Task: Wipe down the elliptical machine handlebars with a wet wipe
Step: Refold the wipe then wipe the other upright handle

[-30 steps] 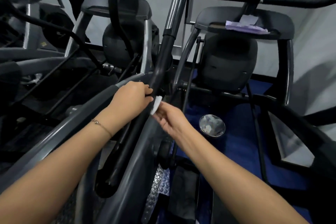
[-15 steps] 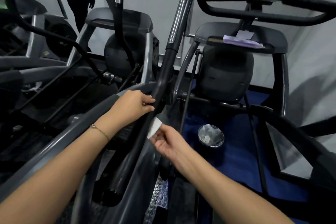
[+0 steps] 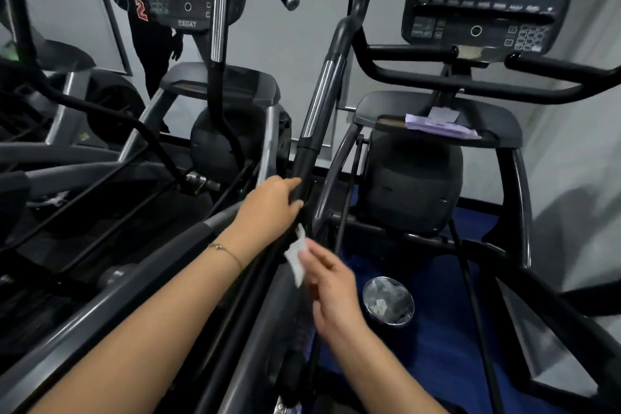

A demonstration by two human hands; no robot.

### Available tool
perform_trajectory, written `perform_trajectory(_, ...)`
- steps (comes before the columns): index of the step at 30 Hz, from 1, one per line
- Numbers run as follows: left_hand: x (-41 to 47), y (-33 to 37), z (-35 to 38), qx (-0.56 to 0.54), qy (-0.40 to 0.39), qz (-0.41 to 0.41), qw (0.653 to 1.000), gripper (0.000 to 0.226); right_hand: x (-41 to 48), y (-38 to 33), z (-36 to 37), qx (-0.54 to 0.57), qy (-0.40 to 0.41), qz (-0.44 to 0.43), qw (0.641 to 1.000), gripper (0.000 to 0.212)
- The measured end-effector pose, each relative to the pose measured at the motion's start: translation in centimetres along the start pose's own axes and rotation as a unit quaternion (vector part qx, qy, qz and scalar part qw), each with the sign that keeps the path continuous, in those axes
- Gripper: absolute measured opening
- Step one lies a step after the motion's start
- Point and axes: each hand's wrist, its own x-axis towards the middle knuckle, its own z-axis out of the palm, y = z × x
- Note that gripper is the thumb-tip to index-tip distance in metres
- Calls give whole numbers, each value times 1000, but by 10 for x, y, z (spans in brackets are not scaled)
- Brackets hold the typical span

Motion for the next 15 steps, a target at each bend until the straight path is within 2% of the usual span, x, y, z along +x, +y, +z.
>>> perform_trajectory(3, 39, 17, 7, -95, 83, -48, 991, 48, 48, -50, -1, -81, 19, -166, 983, 23)
perform_trajectory(4, 50, 22, 10, -126, 113, -67, 983, 48, 65, -69, 1, -131, 20, -234, 963, 22)
perform_trajectory(6, 68, 32, 17, -172, 170, -103, 965, 47, 94, -108, 13, -234, -7, -366, 901, 18)
perform_trajectory(7, 73, 35, 22, -180, 193, -120, 957, 46, 106, -122, 21, -285, -40, -419, 861, 16)
perform_trajectory(8, 76, 38, 26, -174, 211, -135, 952, 43, 118, -131, 29, -346, -76, -472, 807, 15)
perform_trajectory(9, 78, 40, 30, -158, 227, -147, 950, 40, 129, -136, 37, -422, -114, -528, 729, 15)
perform_trajectory(11, 79, 39, 38, -131, 250, -163, 945, 34, 154, -139, 44, -550, -196, -610, 536, 16)
perform_trajectory(12, 79, 39, 41, -126, 259, -166, 943, 35, 167, -145, 48, -581, -221, -626, 471, 16)
perform_trajectory(13, 80, 37, 42, -124, 265, -166, 942, 37, 177, -155, 55, -592, -228, -631, 447, 18)
perform_trajectory(15, 81, 37, 42, -120, 268, -166, 941, 40, 197, -183, 70, -570, -194, -650, 464, 18)
